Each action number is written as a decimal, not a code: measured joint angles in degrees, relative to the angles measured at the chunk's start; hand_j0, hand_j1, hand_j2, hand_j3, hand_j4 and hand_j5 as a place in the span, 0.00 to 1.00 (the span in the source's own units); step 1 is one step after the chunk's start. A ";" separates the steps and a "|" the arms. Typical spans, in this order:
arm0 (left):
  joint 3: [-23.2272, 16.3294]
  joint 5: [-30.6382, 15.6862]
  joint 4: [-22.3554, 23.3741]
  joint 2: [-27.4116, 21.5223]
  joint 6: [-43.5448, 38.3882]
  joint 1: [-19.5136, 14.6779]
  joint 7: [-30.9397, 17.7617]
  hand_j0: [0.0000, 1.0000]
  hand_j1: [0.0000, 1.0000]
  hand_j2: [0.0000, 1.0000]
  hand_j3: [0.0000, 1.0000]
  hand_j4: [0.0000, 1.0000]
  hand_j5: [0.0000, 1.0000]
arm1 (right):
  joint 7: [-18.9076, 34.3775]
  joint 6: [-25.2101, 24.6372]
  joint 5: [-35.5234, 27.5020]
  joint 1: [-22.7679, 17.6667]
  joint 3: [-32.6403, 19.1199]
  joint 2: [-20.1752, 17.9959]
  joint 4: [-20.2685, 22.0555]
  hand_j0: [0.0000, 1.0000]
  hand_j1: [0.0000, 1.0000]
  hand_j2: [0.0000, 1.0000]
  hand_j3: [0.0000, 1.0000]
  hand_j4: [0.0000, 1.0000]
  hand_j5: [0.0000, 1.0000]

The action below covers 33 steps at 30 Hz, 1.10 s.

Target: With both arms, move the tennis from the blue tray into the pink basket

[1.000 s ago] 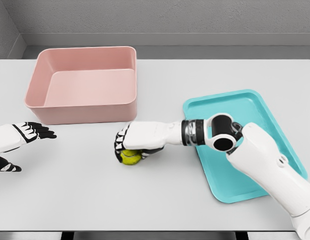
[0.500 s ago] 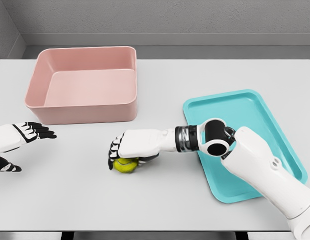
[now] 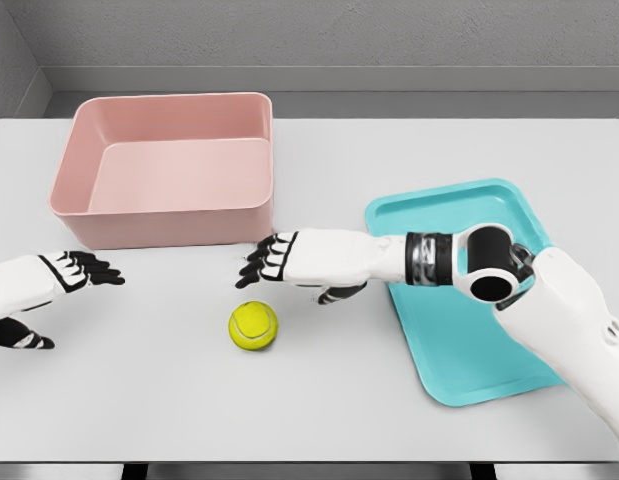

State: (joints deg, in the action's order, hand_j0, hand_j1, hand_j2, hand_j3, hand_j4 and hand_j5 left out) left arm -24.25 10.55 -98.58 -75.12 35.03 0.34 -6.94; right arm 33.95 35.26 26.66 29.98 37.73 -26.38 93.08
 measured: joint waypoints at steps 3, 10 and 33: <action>0.04 1.62 -1.17 1.67 0.01 -0.17 -0.63 1.00 1.00 1.00 1.00 1.00 1.00 | -0.18 -0.04 -3.82 -2.81 -8.60 -5.48 5.01 1.00 1.00 1.00 1.00 1.00 1.00; 0.08 2.79 -3.14 3.23 0.02 -2.46 -1.02 1.00 1.00 1.00 1.00 1.00 1.00 | -0.33 -0.05 -12.98 -13.62 -29.04 -10.86 7.67 1.00 1.00 1.00 1.00 1.00 1.00; -8.50 8.01 -4.49 19.45 0.04 -15.63 -7.98 1.00 1.00 1.00 1.00 1.00 1.00 | 0.11 -0.09 -15.97 -28.04 -51.06 -5.92 7.30 1.00 1.00 1.00 1.00 1.00 1.00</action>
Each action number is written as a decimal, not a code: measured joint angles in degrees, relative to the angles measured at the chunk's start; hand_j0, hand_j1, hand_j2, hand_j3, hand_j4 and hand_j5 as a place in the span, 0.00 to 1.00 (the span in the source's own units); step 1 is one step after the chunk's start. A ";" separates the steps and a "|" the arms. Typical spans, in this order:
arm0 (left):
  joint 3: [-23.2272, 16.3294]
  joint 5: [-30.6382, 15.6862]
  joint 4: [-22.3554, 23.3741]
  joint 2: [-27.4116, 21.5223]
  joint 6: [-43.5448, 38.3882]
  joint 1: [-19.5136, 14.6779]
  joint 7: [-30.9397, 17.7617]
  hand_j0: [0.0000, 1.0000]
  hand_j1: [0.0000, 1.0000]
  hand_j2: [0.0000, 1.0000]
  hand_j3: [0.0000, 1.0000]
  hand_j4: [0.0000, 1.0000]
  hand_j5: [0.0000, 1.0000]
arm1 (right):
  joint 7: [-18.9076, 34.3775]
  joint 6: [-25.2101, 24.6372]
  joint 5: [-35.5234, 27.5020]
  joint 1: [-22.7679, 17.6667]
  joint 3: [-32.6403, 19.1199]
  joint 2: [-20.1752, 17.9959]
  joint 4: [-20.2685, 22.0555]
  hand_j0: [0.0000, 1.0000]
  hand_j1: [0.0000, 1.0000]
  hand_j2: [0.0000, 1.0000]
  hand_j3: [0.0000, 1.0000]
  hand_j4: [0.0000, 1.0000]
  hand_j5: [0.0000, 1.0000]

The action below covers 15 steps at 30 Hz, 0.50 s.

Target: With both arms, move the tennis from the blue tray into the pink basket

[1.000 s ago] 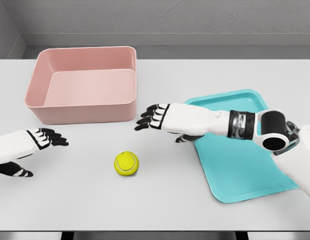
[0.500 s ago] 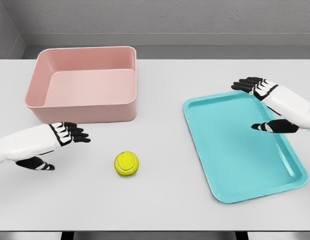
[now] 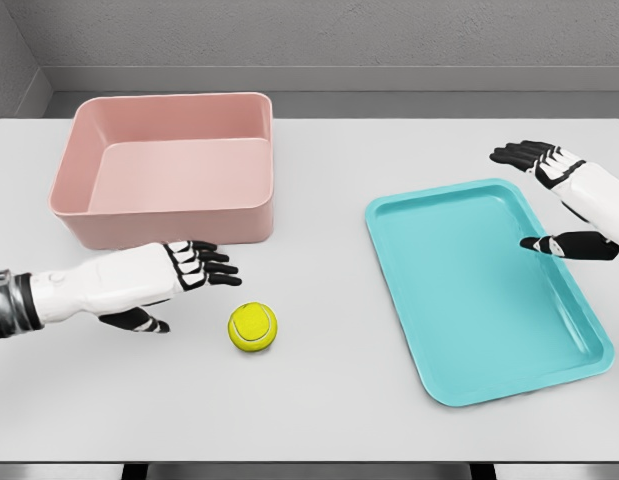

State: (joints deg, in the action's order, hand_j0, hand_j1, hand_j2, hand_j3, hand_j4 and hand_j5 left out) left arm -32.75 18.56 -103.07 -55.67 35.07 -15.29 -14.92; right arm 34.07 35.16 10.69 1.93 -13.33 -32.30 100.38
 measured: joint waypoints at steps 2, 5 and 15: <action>-1.23 0.08 -0.01 0.58 0.00 -1.23 -0.15 1.00 1.00 1.00 1.00 1.00 1.00 | 0.02 0.00 0.02 0.00 -0.01 0.03 -0.15 1.00 1.00 1.00 1.00 1.00 1.00; -3.44 0.17 -0.01 1.51 0.00 -2.72 -0.29 1.00 1.00 1.00 1.00 1.00 1.00 | 0.00 0.00 0.03 0.00 -0.02 0.02 -0.24 1.00 1.00 1.00 1.00 1.00 1.00; -7.25 0.33 0.00 4.12 0.00 -5.89 -0.97 1.00 1.00 1.00 1.00 1.00 1.00 | -0.02 0.00 0.03 0.09 -0.03 0.06 -0.30 1.00 1.00 1.00 1.00 1.00 1.00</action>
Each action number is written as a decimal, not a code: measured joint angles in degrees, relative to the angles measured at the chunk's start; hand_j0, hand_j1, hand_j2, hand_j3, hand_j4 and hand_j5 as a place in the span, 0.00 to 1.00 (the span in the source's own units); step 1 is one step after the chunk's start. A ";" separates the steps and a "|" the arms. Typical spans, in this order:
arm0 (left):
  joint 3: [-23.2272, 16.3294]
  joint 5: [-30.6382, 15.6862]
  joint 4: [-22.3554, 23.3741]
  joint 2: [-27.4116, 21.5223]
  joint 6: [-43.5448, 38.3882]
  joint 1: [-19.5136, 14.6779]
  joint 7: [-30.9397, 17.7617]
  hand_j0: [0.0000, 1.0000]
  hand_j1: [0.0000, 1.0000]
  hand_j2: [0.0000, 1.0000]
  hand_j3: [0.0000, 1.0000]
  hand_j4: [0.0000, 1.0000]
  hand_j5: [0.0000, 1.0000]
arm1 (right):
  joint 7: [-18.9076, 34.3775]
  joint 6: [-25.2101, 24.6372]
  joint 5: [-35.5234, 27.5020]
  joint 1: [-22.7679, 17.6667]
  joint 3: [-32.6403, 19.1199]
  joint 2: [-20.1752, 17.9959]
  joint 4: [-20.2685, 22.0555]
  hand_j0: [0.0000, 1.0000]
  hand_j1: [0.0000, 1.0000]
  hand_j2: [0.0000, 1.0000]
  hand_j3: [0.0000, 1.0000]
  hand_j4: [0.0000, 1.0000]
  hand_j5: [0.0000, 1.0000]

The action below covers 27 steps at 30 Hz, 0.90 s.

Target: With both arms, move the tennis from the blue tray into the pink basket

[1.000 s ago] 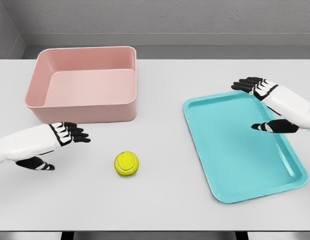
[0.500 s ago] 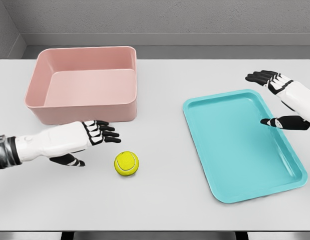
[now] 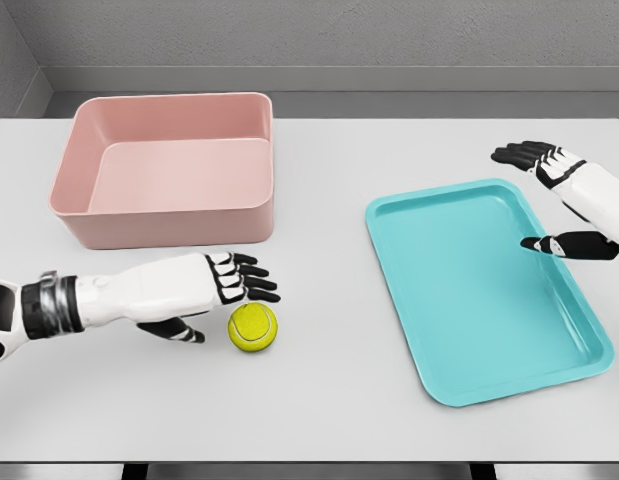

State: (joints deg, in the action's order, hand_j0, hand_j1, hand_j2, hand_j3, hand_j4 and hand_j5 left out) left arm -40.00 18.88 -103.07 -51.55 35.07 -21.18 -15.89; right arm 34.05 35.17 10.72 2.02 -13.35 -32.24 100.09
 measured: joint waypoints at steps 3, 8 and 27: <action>-0.60 -0.01 -0.01 0.46 0.00 -0.44 -0.36 1.00 1.00 1.00 1.00 1.00 1.00 | 0.00 0.00 -0.04 0.00 0.00 0.00 0.00 1.00 1.00 1.00 1.00 1.00 1.00; -2.81 -0.39 0.30 0.74 0.00 -2.81 -0.53 1.00 1.00 1.00 1.00 1.00 1.00 | 0.00 0.00 -0.05 0.00 0.00 0.02 0.00 1.00 1.00 1.00 1.00 1.00 1.00; -12.92 -1.74 1.37 0.77 0.01 -9.14 -0.91 1.00 1.00 1.00 1.00 1.00 1.00 | 0.00 0.00 -0.08 0.09 0.00 0.02 0.00 1.00 1.00 1.00 1.00 1.00 1.00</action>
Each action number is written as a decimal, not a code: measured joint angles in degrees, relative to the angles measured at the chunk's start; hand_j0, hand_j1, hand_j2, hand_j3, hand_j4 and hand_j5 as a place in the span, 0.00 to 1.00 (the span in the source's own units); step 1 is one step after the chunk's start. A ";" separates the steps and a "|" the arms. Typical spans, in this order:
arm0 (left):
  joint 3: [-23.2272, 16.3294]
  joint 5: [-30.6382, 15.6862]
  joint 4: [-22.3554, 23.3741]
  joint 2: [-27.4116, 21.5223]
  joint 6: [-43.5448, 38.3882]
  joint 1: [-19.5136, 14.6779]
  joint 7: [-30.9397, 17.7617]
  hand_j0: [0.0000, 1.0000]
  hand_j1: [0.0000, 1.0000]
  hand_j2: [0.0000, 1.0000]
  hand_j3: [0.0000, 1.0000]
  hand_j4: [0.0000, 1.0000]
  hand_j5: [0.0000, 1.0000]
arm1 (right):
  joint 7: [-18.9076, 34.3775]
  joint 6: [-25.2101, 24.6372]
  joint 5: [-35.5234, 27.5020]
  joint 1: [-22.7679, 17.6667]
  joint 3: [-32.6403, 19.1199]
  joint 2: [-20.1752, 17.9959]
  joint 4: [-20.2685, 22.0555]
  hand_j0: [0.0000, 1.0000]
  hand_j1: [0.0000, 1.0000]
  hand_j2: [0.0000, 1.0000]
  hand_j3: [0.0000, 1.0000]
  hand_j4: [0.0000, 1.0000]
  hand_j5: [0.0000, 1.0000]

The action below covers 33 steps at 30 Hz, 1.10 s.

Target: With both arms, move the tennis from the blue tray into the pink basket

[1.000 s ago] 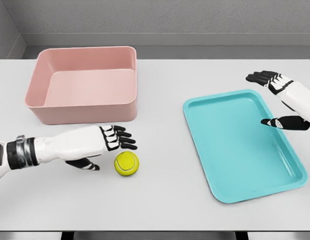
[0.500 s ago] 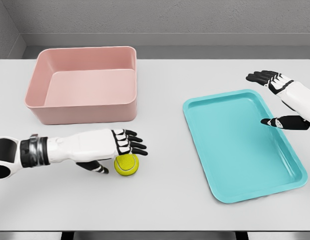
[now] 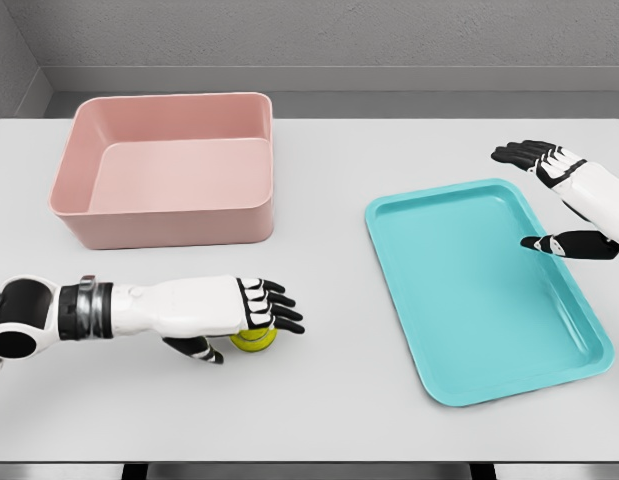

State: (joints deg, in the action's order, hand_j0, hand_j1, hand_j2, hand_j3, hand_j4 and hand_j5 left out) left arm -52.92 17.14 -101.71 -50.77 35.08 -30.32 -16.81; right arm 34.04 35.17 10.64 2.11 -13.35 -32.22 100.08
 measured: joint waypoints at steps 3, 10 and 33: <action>-0.13 -0.67 1.03 0.24 0.00 -0.44 0.00 1.00 1.00 1.00 1.00 1.00 1.00 | 0.00 0.00 -0.01 0.00 0.00 0.06 0.00 1.00 1.00 1.00 1.00 1.00 1.00; -0.49 -1.19 2.97 1.08 0.00 -0.62 -0.05 1.00 1.00 1.00 1.00 1.00 1.00 | 0.00 0.00 -0.01 0.00 0.00 0.16 0.00 1.00 1.00 1.00 1.00 1.00 1.00; -3.16 -0.89 7.73 4.95 0.00 -2.11 -0.58 1.00 1.00 1.00 1.00 1.00 1.00 | 0.00 0.00 -0.01 0.09 0.00 0.18 -0.95 1.00 1.00 1.00 1.00 1.00 1.00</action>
State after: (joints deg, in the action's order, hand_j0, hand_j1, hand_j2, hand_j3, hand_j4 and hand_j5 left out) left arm -56.08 16.26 -93.98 -45.82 35.08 -32.43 -17.39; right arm 34.05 35.17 10.64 2.20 -13.35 -32.04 99.13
